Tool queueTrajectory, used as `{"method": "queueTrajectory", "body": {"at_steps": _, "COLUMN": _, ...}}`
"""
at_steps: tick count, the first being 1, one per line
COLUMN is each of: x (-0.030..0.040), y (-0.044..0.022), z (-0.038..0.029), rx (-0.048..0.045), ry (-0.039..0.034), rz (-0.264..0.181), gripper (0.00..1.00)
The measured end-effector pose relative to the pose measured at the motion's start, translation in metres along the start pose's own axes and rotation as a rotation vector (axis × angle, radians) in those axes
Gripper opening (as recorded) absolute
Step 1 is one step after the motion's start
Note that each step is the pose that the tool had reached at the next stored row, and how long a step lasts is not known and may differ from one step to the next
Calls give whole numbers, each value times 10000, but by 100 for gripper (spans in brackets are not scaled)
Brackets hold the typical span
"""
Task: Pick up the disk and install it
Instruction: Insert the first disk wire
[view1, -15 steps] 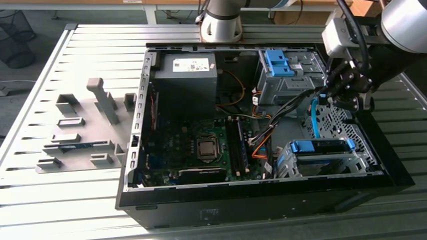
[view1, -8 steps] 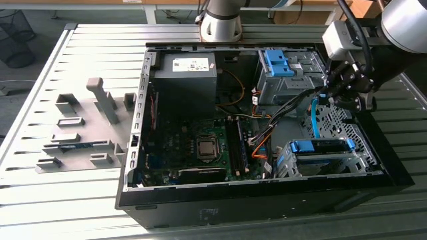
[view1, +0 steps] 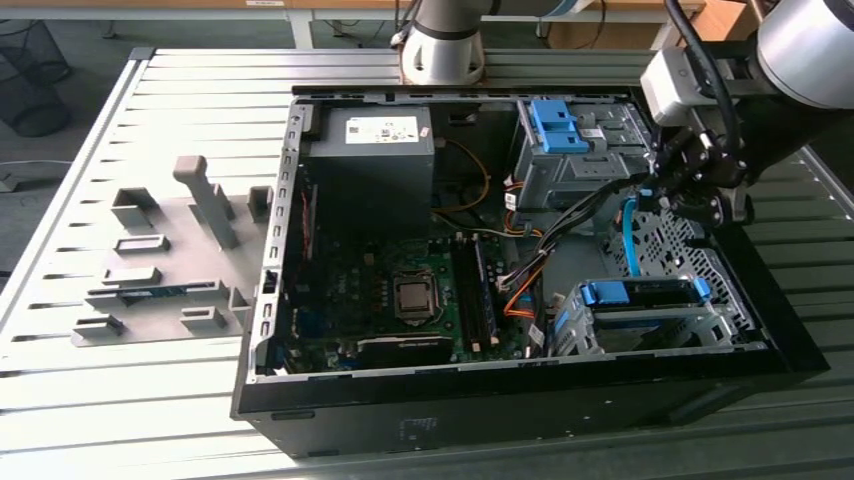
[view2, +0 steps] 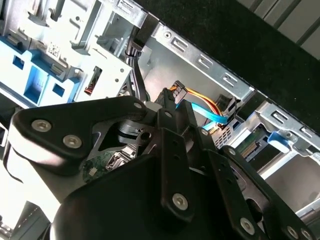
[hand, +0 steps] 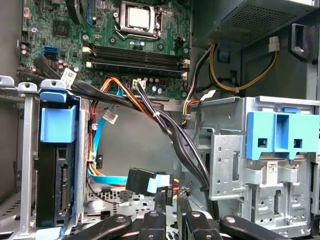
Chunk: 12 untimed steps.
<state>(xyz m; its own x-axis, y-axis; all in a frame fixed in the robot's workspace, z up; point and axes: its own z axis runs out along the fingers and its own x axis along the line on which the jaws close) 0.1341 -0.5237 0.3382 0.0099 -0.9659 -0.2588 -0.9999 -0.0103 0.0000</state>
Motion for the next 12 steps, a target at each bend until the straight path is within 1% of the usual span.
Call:
{"method": "queueTrajectory", "body": {"at_steps": 3, "x": 6, "y": 0, "z": 4, "rx": 47, "ry": 1, "rz": -16, "gripper": 24}}
{"method": "queueTrajectory", "body": {"at_steps": 4, "x": 7, "y": 1, "z": 5, "rx": 57, "ry": 2, "rz": -20, "gripper": 22}}
{"method": "queueTrajectory", "body": {"at_steps": 6, "x": 7, "y": 1, "z": 5, "rx": 62, "ry": 2, "rz": -24, "gripper": 22}}
{"method": "queueTrajectory", "body": {"at_steps": 7, "x": 7, "y": 1, "z": 6, "rx": 66, "ry": 0, "rz": -26, "gripper": 16}}
{"method": "queueTrajectory", "body": {"at_steps": 8, "x": 8, "y": 1, "z": 6, "rx": 69, "ry": 3, "rz": -27, "gripper": 16}}
{"method": "queueTrajectory", "body": {"at_steps": 9, "x": 8, "y": 1, "z": 8, "rx": 73, "ry": 13, "rz": -29, "gripper": 16}}
{"method": "queueTrajectory", "body": {"at_steps": 11, "x": 8, "y": -1, "z": 6, "rx": 77, "ry": 83, "rz": -30, "gripper": 16}}
{"method": "queueTrajectory", "body": {"at_steps": 12, "x": 8, "y": -10, "z": 6, "rx": 78, "ry": 88, "rz": -30, "gripper": 16}}
